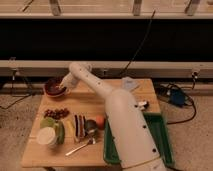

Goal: Stack bowls into tray

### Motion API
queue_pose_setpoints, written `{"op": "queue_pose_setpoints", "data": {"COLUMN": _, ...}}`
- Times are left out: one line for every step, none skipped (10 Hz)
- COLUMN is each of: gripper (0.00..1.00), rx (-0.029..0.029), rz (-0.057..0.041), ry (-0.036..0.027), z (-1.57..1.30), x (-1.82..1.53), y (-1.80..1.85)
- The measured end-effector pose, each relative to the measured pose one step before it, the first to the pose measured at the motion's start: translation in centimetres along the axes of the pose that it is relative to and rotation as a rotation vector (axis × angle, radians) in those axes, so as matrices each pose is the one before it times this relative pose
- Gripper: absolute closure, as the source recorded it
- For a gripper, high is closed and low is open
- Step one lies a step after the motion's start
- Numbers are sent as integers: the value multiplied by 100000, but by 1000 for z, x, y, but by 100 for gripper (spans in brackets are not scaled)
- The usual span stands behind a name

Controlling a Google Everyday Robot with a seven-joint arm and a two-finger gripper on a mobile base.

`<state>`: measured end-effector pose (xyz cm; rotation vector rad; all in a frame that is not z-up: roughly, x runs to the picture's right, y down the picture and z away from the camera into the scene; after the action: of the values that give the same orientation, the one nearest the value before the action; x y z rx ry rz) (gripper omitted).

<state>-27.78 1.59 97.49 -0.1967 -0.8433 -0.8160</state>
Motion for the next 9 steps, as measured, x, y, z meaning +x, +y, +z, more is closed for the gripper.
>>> {"op": "queue_pose_setpoints", "data": {"gripper": 90, "rx": 587, "rz": 590, "ry": -281, "z": 189, "x": -189, "y": -117}}
{"op": "queue_pose_setpoints", "data": {"gripper": 96, "rx": 467, "rz": 463, "ry": -129, "z": 30, "x": -38, "y": -1}}
{"op": "queue_pose_setpoints", "data": {"gripper": 100, "rx": 881, "rz": 563, "ry": -19, "z": -92, "x": -1, "y": -59}}
{"op": "queue_pose_setpoints", "data": {"gripper": 100, "rx": 1032, "rz": 137, "ry": 257, "z": -395, "x": 34, "y": -269}}
{"op": "queue_pose_setpoints", "data": {"gripper": 100, "rx": 1047, "rz": -139, "ry": 359, "z": -648, "x": -10, "y": -489}}
{"op": "queue_pose_setpoints", "data": {"gripper": 100, "rx": 1094, "rz": -1070, "ry": 507, "z": -1110, "x": -186, "y": -854}}
{"op": "queue_pose_setpoints", "data": {"gripper": 100, "rx": 951, "rz": -1151, "ry": 545, "z": -1421, "x": -237, "y": -888}}
{"op": "queue_pose_setpoints", "data": {"gripper": 100, "rx": 760, "rz": -893, "ry": 397, "z": -1286, "x": -251, "y": -719}}
{"op": "queue_pose_setpoints", "data": {"gripper": 100, "rx": 917, "rz": -1281, "ry": 155, "z": -1786, "x": -487, "y": -929}}
